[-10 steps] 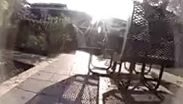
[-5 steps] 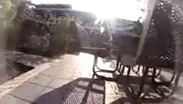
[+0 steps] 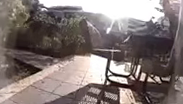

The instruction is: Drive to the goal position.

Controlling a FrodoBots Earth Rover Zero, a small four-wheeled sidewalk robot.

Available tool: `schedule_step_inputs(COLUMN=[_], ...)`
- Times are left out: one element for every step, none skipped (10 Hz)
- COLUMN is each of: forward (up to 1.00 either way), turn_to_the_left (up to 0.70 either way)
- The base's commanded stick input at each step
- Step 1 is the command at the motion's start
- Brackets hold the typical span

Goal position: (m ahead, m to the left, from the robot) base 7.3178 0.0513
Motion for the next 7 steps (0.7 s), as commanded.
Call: schedule_step_inputs(forward=[0.50,0.50,0.50,0.50,0.50,0.50,0.50], turn_to_the_left=[0.43,0.14,0.00,0.00,0.00,0.00,0.00])
